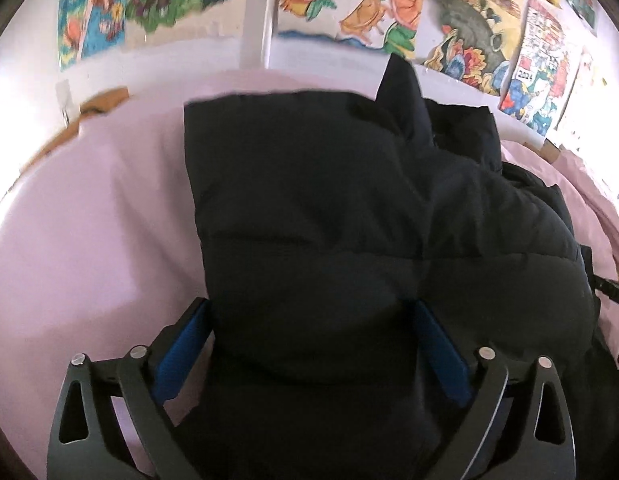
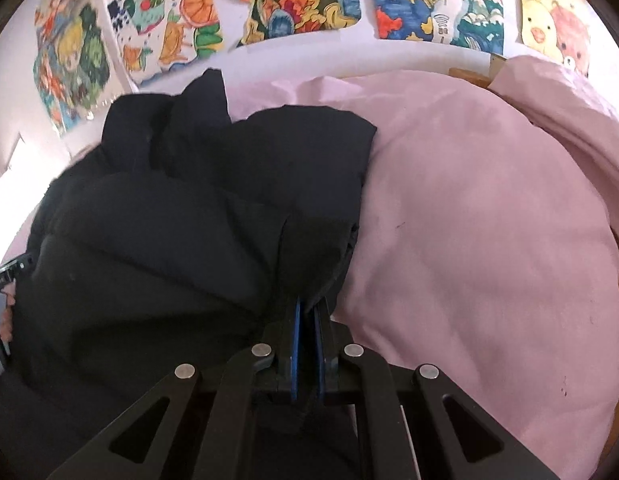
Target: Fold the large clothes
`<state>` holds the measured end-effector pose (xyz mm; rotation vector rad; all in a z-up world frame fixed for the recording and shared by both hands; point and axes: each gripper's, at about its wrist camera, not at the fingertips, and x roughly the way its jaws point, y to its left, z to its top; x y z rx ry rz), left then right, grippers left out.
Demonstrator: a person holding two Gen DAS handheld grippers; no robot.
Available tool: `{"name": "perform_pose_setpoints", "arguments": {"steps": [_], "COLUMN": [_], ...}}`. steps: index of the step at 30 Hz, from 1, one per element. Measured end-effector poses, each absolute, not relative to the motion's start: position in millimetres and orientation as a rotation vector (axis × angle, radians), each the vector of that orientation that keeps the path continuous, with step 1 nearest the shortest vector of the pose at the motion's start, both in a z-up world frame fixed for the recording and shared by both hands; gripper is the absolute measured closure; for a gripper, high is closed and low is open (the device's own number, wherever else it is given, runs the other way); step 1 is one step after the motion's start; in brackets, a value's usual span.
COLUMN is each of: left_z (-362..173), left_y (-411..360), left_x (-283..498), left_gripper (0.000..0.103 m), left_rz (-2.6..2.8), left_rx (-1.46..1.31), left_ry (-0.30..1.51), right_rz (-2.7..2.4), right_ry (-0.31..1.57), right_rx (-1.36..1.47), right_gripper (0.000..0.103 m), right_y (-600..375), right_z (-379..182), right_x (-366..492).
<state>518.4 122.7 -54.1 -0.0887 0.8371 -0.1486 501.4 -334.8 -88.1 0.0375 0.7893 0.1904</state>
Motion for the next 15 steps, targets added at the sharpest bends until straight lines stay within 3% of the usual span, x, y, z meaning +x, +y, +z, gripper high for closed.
{"name": "perform_pose_setpoints", "arguments": {"steps": [15], "left_z": [-80], "left_y": [122], "left_x": [525], "left_gripper": [0.001], "left_rz": [-0.105], "left_rx": [-0.048], "left_ry": [0.855], "right_rz": [0.14], "right_ry": [0.788], "right_rx": [-0.108], "right_gripper": [0.093], "right_y": [-316], "right_z": [-128], "right_x": [510]}}
